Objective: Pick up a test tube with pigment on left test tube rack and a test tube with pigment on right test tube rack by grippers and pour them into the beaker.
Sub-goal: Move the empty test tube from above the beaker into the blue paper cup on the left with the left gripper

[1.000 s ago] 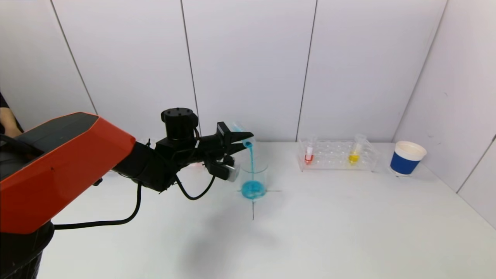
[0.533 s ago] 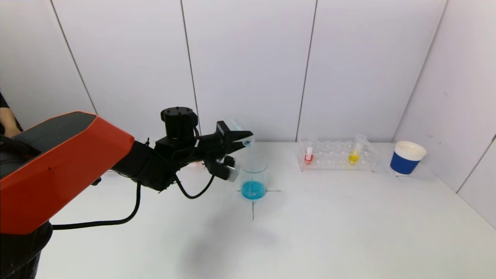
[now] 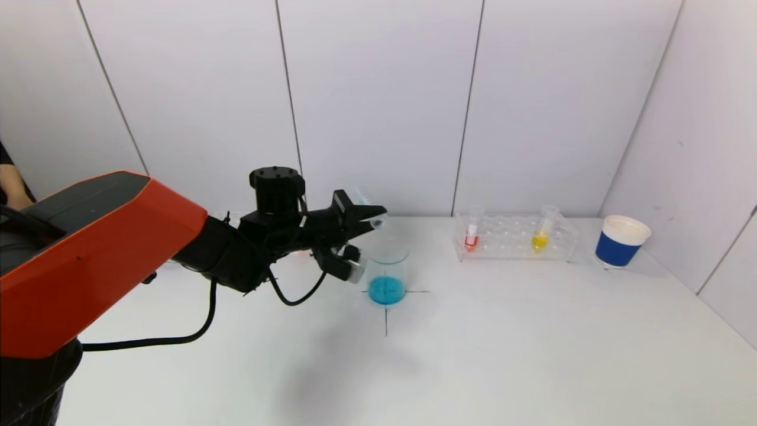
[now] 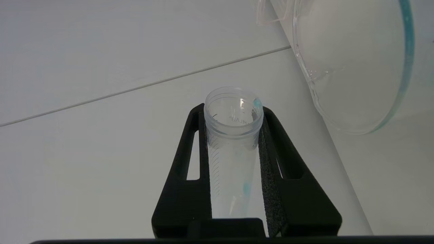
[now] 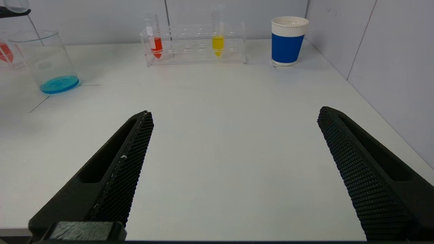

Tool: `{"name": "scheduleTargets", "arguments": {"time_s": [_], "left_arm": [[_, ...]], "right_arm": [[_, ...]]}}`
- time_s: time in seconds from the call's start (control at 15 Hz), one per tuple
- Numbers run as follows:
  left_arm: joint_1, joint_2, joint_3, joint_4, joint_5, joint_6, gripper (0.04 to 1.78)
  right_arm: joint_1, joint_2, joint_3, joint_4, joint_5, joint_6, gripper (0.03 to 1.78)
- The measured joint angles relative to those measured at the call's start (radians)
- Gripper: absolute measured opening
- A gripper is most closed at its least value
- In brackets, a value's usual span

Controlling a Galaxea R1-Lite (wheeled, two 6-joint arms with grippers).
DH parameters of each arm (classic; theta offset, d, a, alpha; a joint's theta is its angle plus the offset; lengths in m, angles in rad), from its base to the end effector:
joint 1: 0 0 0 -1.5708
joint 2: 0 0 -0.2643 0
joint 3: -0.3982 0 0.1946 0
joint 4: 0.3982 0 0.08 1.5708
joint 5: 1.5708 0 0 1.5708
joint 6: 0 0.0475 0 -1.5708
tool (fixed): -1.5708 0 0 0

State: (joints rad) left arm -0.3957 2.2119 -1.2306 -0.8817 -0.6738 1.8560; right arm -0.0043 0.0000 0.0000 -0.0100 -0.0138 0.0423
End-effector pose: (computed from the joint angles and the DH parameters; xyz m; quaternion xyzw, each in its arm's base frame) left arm 0.3919 -0.1958 0.0930 0.6837 -0.3779 -0.3446 0.5206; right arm 0.0426 -0.0008 0.0767 0.0212 -0.0052 -0.0089 0.9997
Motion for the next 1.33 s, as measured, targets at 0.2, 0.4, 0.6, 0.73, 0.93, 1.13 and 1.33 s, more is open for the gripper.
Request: {"name": "scheduleTargets", "arguments": {"time_s": [0.2, 0.4, 0.6, 0.73, 0.93, 1.13, 1.33], "left_arm": [[-0.004, 0.0, 0.002, 0.0, 0.005, 0.0, 0.44], [-0.004, -0.011, 0.0, 0.0, 0.011, -0.021, 0.44], [0.0, -0.037, -0.001, -0.003, 0.042, -0.082, 0.44], [0.002, -0.058, -0.004, -0.014, 0.081, -0.161, 0.44], [0.0, -0.104, -0.012, -0.013, 0.179, -0.323, 0.44], [-0.001, -0.156, -0.015, -0.015, 0.255, -0.494, 0.44], [0.001, -0.201, -0.026, -0.019, 0.344, -0.65, 0.44]], "right_arm": [[0.0, 0.0, 0.0, 0.0, -0.001, 0.0, 1.76], [0.0, 0.0, 0.0, 0.0, 0.0, 0.0, 1.76], [0.0, 0.0, 0.0, 0.0, 0.0, 0.0, 1.76], [0.0, 0.0, 0.0, 0.0, 0.0, 0.0, 1.76], [0.0, 0.0, 0.0, 0.0, 0.0, 0.0, 1.76], [0.0, 0.0, 0.0, 0.0, 0.0, 0.0, 1.76], [0.0, 0.0, 0.0, 0.0, 0.0, 0.0, 1.76]]}}
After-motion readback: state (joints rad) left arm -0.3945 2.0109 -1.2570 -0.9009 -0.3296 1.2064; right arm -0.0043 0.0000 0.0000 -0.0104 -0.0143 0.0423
